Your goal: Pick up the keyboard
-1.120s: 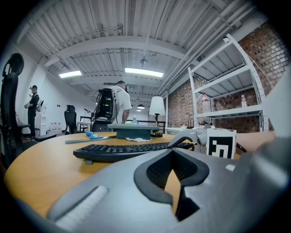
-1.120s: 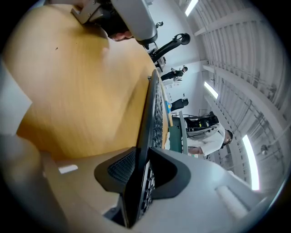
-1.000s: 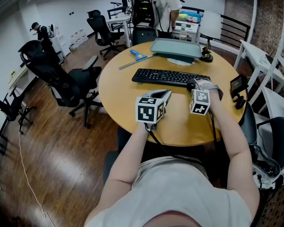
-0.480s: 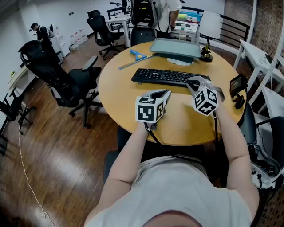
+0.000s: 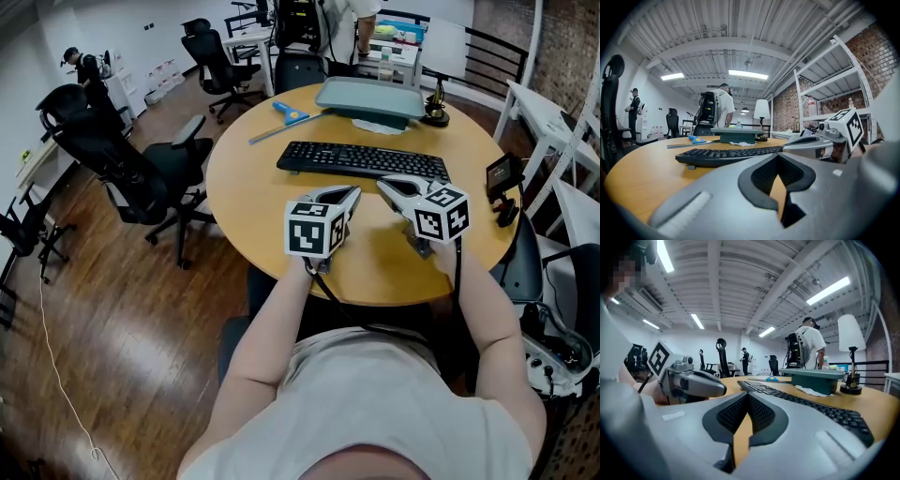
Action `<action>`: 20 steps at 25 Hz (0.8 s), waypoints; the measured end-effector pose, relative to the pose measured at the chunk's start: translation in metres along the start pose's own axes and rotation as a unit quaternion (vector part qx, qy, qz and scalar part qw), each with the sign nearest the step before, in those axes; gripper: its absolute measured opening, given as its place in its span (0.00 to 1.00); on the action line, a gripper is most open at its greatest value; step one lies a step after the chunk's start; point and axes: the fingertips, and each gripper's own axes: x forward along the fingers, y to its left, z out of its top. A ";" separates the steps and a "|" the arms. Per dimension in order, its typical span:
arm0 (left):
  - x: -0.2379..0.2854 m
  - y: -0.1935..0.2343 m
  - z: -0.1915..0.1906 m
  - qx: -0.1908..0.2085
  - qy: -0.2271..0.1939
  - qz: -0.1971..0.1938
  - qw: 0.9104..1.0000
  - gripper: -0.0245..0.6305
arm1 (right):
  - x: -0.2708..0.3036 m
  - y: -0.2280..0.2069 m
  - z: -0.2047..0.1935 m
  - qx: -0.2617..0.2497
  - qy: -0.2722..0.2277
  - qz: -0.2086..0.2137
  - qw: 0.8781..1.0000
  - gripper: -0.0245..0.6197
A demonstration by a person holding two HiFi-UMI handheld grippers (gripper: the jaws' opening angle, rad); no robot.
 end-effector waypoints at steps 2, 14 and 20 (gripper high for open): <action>0.000 0.000 0.000 0.000 0.001 0.000 1.000 0.04 | 0.000 0.000 0.001 0.015 -0.009 0.012 1.000 0.04; 0.000 0.000 0.000 0.000 0.001 -0.001 1.000 0.04 | -0.001 -0.008 -0.001 0.053 -0.014 0.012 0.998 0.04; 0.000 0.001 -0.001 -0.001 0.000 -0.001 1.000 0.04 | 0.000 -0.006 -0.003 0.053 -0.014 0.019 0.998 0.04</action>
